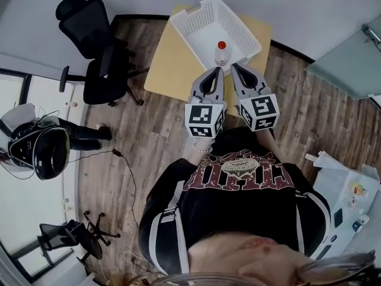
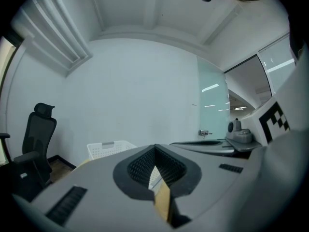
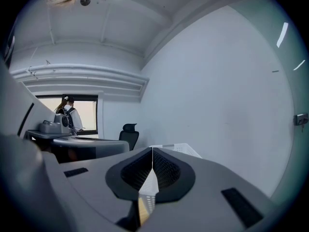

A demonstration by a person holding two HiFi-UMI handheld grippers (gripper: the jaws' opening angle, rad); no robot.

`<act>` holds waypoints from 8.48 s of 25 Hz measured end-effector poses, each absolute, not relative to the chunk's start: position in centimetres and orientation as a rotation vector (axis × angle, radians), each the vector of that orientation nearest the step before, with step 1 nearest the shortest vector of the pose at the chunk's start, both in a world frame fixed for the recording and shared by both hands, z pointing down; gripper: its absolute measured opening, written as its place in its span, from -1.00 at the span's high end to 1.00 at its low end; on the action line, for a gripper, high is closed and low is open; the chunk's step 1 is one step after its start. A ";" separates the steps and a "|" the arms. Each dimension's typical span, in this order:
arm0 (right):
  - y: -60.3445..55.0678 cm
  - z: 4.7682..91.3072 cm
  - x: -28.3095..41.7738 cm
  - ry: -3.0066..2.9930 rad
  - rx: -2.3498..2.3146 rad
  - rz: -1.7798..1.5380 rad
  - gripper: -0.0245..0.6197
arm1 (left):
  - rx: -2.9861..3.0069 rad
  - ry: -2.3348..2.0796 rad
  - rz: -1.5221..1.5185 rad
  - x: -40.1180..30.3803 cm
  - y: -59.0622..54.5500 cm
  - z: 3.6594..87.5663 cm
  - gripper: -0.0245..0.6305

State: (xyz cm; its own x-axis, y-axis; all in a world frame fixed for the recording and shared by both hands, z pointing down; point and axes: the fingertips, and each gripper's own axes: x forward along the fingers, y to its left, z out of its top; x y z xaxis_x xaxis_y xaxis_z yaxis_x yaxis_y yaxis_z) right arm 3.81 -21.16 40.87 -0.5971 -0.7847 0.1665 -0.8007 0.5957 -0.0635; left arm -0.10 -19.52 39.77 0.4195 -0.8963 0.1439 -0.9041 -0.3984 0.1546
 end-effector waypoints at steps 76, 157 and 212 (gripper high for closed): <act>-36.4 56.0 -1.6 -2.098 0.988 0.245 0.36 | 2.323 -1.661 0.065 -9.1 -24.5 42.7 0.78; -33.4 33.2 -5.7 -2.582 1.010 -0.034 0.42 | 2.281 -1.736 0.015 -11.2 -21.9 42.1 0.78; -28.7 45.8 -21.6 -2.617 0.482 0.050 0.42 | 1.972 -2.044 0.006 -21.2 -17.0 43.5 0.78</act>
State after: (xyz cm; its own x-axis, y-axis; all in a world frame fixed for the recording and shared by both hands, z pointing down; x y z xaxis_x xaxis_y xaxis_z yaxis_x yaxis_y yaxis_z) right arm -21.62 -28.70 45.78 -0.8249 -0.3276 0.4606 -0.3449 0.9373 0.0489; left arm -21.17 -16.98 43.53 -0.0124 -0.9762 0.2166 -0.9774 0.0576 0.2033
